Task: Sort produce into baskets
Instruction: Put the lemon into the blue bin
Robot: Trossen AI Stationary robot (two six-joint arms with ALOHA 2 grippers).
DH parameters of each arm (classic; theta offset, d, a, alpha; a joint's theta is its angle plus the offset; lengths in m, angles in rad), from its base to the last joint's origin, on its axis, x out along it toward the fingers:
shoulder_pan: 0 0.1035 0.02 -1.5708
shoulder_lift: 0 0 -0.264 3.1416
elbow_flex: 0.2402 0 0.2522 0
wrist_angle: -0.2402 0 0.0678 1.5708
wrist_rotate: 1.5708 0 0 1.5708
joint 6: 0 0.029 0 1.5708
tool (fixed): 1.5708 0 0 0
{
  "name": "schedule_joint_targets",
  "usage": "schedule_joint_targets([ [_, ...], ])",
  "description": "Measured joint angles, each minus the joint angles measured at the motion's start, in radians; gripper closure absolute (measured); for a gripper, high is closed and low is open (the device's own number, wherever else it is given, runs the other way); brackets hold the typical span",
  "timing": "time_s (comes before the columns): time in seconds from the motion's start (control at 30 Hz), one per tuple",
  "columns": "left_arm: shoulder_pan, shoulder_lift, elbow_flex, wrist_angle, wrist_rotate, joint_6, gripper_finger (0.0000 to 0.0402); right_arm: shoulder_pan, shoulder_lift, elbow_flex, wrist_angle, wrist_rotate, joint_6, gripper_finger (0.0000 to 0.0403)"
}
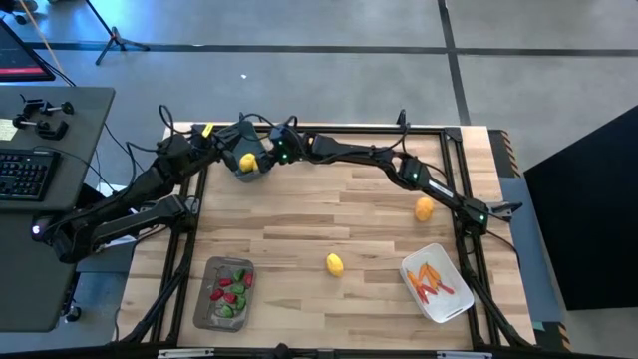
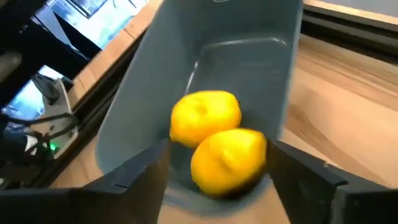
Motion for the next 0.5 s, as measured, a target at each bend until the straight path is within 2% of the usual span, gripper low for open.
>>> schedule_joint_targets([
  [0.13, 0.000, 0.000, 0.000, -0.017, 0.042, 0.000, 0.0402, 0.000, -0.036, 0.001, -0.105, 0.032, -0.003, 0.0220],
  [0.3, 0.000, 0.000, 0.000, -0.026, 0.134, -0.003, 0.0402, 0.002, -0.108, 0.000, -0.215, 0.036, -0.097, 0.0338],
  [0.37, 0.000, 0.000, 0.000, -0.026, 0.137, -0.002, 0.0402, 0.003, -0.146, 0.002, -0.276, 0.039, -0.137, 0.0381],
  [0.43, 0.000, 0.000, 0.000, -0.025, 0.136, -0.002, 0.0402, 0.005, -0.179, 0.002, -0.340, 0.044, -0.168, 0.0393],
  [0.5, 0.000, 0.000, 0.000, -0.023, 0.130, -0.001, 0.0402, 0.010, -0.207, 0.002, -0.394, 0.075, -0.185, 0.0385],
])
